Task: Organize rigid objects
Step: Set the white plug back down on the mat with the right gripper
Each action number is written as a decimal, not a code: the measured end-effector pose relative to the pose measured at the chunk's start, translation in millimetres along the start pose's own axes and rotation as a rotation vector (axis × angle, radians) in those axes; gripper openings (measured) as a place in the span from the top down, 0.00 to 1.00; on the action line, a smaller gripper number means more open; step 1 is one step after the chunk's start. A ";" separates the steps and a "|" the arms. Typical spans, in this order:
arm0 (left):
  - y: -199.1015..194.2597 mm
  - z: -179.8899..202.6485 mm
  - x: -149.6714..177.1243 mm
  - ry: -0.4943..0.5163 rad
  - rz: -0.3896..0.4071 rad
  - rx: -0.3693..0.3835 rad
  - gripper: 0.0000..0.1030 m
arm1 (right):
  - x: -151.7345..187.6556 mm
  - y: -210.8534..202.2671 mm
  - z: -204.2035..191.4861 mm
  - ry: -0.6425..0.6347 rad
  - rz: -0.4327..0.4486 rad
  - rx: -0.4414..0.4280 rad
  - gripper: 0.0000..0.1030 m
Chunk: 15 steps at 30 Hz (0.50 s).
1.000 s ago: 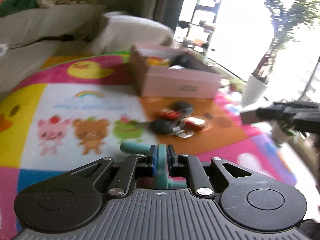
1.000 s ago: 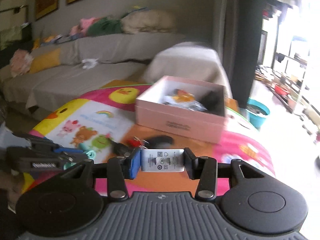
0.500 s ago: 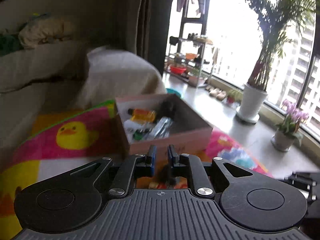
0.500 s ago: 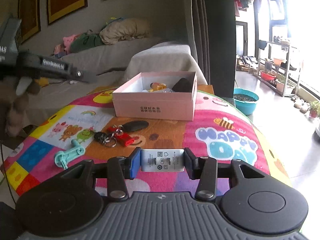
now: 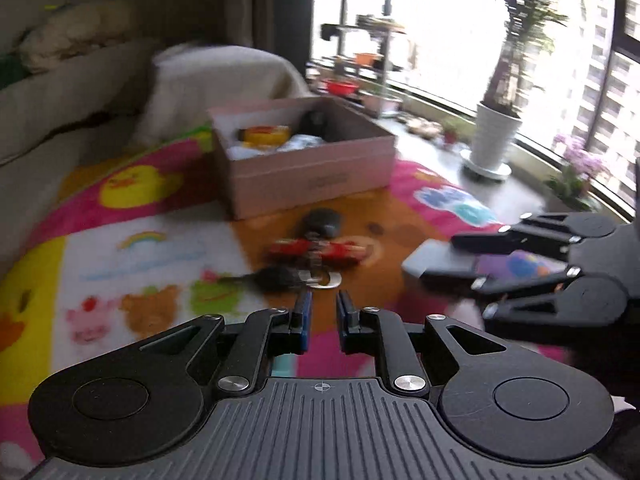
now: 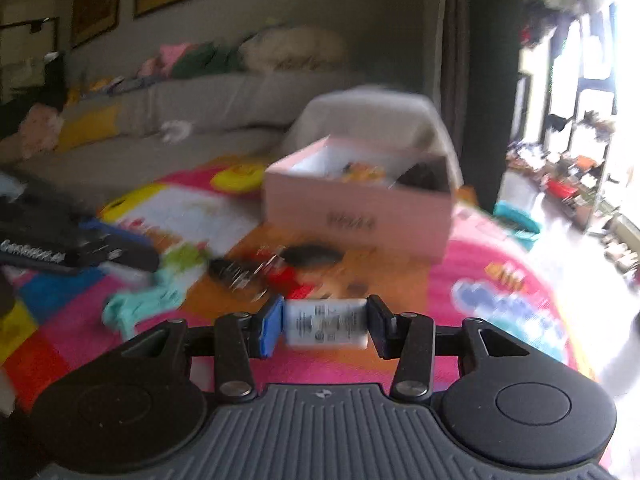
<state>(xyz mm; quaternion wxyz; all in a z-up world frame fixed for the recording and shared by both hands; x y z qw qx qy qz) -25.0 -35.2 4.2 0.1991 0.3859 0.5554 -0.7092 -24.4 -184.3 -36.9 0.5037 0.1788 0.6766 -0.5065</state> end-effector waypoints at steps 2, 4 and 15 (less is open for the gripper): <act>7.5 15.9 -1.2 0.016 -0.002 0.045 0.84 | 9.5 -4.6 -1.9 -0.013 -0.028 -0.004 0.53; 12.4 33.8 -2.8 0.031 -0.001 0.088 0.84 | 17.8 -12.2 1.3 -0.024 -0.043 0.015 0.51; -14.7 8.6 5.6 -0.038 0.038 -0.011 0.82 | 32.9 -57.8 32.4 0.054 -0.048 0.026 0.48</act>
Point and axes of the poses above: each gripper's, at about its wrist camera, not at the fingertips, and y roughly the way its jaws point, z to its right, x to its underside, the point moved 9 cm from there along y, roughly the way its jaws point, and after that the axes turned 2 degrees about -y, right-handed, at the moved point
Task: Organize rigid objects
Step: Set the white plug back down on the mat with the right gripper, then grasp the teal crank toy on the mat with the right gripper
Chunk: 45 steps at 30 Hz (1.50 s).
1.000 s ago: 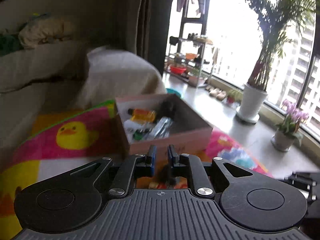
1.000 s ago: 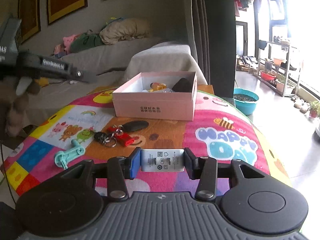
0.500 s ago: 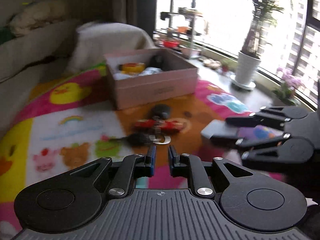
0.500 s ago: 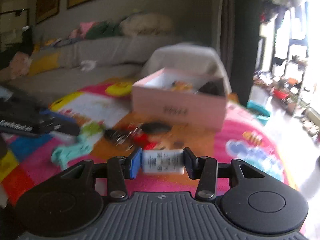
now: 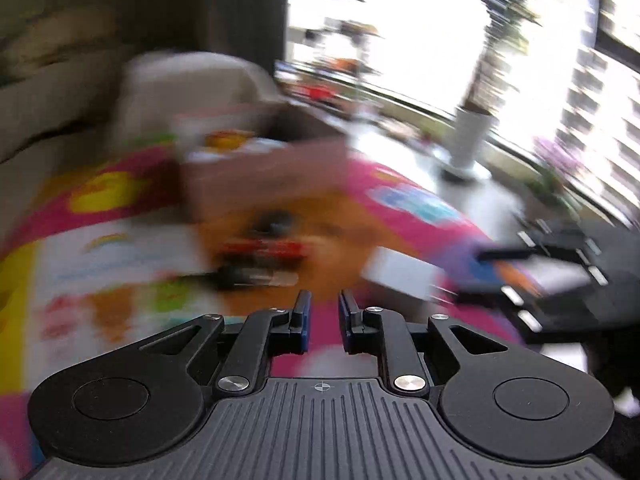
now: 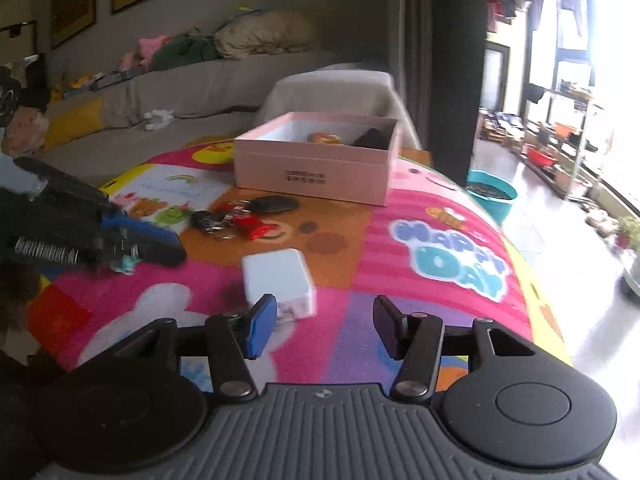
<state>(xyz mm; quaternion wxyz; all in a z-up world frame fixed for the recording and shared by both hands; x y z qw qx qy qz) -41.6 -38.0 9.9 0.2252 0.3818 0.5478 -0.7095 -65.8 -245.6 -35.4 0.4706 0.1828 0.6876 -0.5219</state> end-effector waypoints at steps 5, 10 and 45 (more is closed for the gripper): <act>-30.1 -75.6 -6.8 -0.221 0.101 -0.189 0.82 | -23.0 19.7 -72.1 -0.124 0.007 -0.218 0.41; -45.3 -97.4 -0.4 -0.268 0.128 -0.204 0.82 | -36.3 59.9 -146.3 -0.325 -0.012 -0.303 0.39; 9.4 6.6 38.1 -0.039 -0.069 0.071 0.82 | -0.7 40.0 -27.0 0.027 -0.134 -0.029 0.71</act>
Point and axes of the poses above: each gripper's, at about its wrist camera, not at the fingertips, and y roughly the way its jaws point, z to its right, x to its underside, the point moved 9 cm from there along y, roughly the way its jaws point, and after that the axes turned 2 degrees about -y, right-handed, at the moved point
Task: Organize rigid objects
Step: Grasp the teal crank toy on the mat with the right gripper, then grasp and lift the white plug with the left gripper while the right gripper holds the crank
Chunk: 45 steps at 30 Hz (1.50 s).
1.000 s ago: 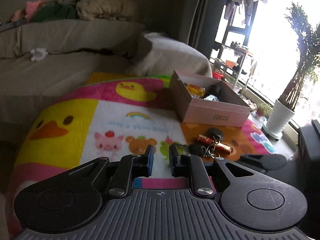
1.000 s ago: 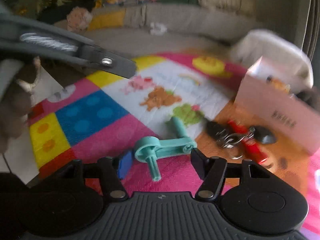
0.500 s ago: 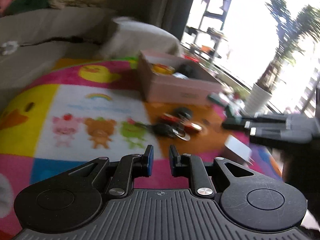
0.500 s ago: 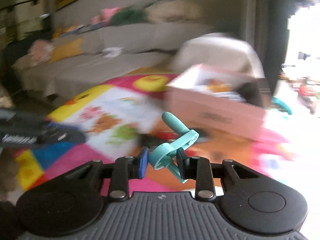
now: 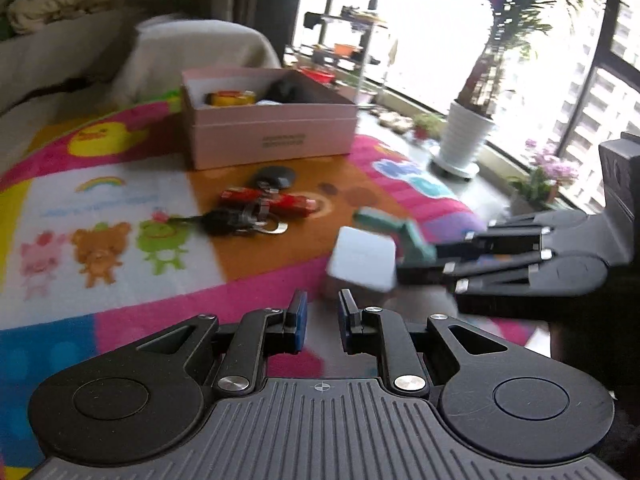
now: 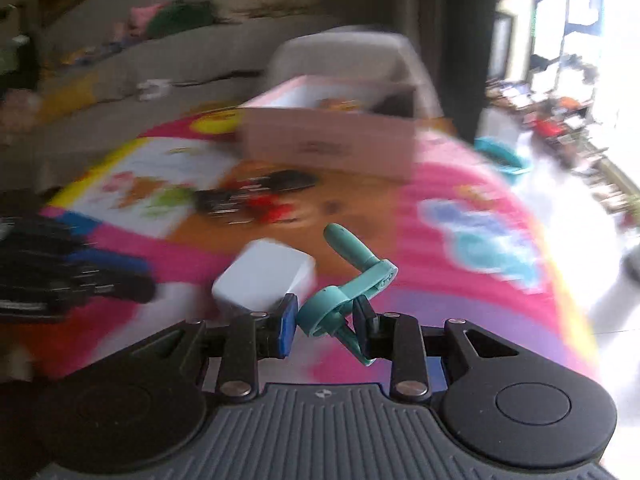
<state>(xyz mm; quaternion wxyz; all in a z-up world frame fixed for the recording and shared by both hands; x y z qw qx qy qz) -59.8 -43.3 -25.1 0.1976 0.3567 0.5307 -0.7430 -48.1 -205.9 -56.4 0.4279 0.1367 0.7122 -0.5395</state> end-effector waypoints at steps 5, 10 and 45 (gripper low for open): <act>-0.8 -12.4 12.4 0.053 -0.077 -0.104 0.82 | -9.6 18.6 -44.0 -0.069 0.010 -0.083 0.71; 7.2 5.4 18.1 0.118 -0.106 -0.060 0.64 | -24.7 14.7 -29.3 -0.061 0.067 -0.009 0.71; 49.5 3.7 -29.9 0.205 -0.025 0.002 0.43 | -27.7 45.4 53.2 -0.060 -0.004 0.007 0.36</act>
Point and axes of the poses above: each gripper's, at about its wrist camera, not at the fingertips, and y roughly the way its jaws point, z to its right, x to its underside, the point moved 9 cm from there along y, roughly the way its jaws point, and after that the axes turned 2 degrees about -y, right-handed, at the moved point
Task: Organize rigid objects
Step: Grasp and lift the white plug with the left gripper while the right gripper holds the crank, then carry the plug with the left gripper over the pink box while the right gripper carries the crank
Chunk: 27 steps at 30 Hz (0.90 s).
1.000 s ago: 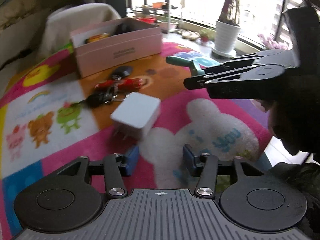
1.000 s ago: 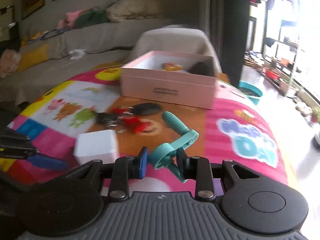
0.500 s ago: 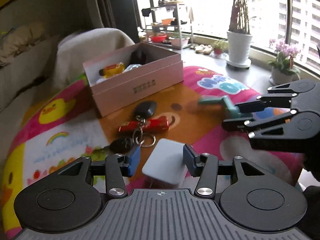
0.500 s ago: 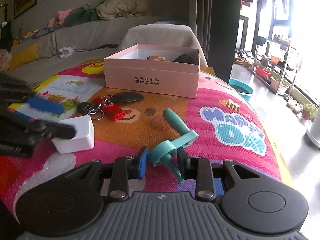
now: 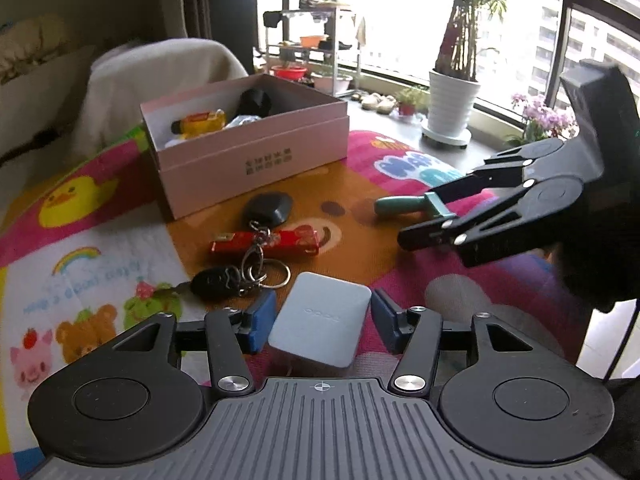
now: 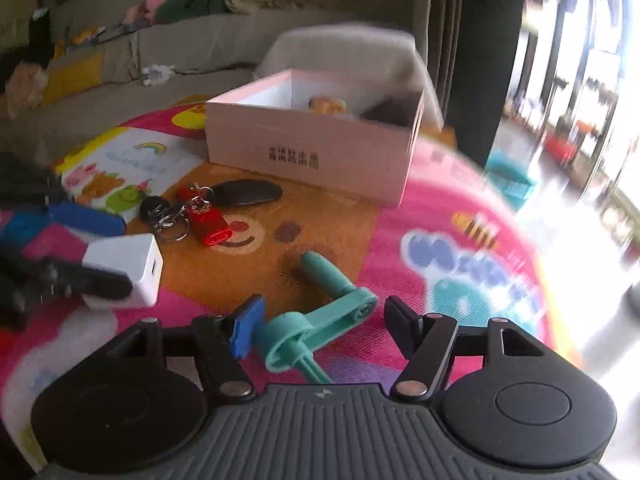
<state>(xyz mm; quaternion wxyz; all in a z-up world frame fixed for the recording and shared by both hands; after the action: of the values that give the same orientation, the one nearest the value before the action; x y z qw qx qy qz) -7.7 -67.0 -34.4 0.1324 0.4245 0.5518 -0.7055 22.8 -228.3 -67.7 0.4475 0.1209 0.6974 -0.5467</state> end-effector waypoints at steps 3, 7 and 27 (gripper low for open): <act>7.8 -0.7 4.3 0.010 -0.020 -0.001 0.43 | 0.5 -1.9 0.5 0.010 -0.001 -0.008 0.43; 10.4 0.5 7.9 0.030 -0.025 0.003 0.44 | 3.0 -12.6 -12.2 -0.047 0.002 0.018 0.66; -4.0 -57.5 -114.2 -0.106 0.231 -0.070 0.52 | -30.8 -48.5 -26.1 -0.044 0.135 0.002 0.90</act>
<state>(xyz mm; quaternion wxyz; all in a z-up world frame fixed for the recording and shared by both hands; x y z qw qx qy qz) 84.7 -46.5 51.5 0.2564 0.4427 0.5157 -0.6873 -4.4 -213.8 -12.6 0.4983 0.1561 0.6771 -0.5186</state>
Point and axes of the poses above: each gripper's, at about its wrist camera, not at the fingertips, and y roughly the way its jaws point, z to its right, x to its underside, the point moved 9 cm from there along y, roughly the way its jaws point, and after that the axes turned 2 degrees about -y, right-handed, at the moved point
